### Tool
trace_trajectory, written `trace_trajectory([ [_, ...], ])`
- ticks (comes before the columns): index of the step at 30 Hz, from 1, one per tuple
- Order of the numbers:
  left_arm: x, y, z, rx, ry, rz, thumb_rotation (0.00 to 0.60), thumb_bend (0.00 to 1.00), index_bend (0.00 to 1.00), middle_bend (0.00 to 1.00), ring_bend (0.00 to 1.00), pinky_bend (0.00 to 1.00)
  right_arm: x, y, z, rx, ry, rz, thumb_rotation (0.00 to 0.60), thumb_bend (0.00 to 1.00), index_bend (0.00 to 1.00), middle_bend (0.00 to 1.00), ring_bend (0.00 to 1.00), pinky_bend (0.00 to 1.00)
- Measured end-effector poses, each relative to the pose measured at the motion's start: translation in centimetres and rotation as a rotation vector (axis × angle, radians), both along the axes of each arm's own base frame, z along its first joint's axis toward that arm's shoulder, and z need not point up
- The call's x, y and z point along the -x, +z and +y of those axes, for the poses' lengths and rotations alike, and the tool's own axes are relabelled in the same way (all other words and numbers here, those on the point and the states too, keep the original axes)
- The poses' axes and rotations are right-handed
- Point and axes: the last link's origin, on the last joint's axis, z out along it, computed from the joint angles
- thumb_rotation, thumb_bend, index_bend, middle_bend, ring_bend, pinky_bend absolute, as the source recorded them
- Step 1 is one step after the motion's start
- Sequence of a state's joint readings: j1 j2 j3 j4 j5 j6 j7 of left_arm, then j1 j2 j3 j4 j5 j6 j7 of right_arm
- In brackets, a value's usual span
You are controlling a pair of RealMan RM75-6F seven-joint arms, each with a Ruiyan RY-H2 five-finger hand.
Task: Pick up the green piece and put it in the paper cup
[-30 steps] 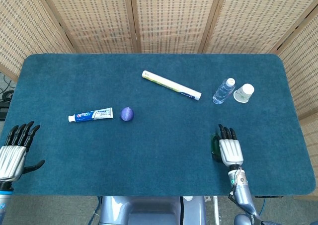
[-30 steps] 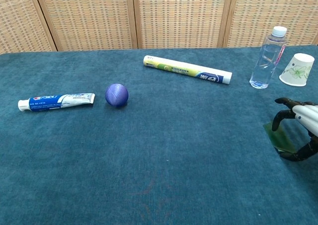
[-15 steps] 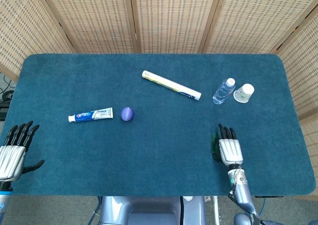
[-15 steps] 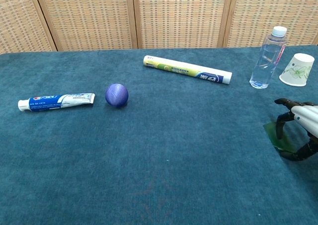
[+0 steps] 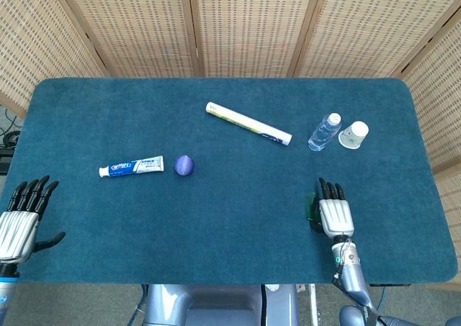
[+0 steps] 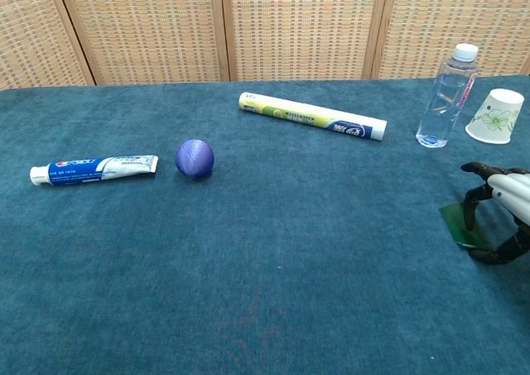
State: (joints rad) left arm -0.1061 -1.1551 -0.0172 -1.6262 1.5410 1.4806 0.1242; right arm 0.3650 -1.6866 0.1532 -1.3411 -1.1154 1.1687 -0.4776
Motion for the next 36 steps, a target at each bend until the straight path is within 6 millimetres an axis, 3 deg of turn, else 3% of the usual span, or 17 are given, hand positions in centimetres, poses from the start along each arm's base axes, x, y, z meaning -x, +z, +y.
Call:
trace_trajectory([
  [11,-0.01,0.04,-0.04,0.001,-0.001,-0.001,0.6,0.08,0.0,0.0,0.0,0.0,-0.09,0.08,-0.23,-0.007,-0.007,0.001,0.6,0.34,0.53,0.0,0.0,0.0],
  [36,0.03,-0.11,0.02,0.007,0.001,-0.003,0.6,0.08,0.0,0.0,0.0,0.0,-0.53,0.13,-0.33,-0.033,-0.005,0.003,0.6,0.36,0.57,0.0,0.0,0.0],
])
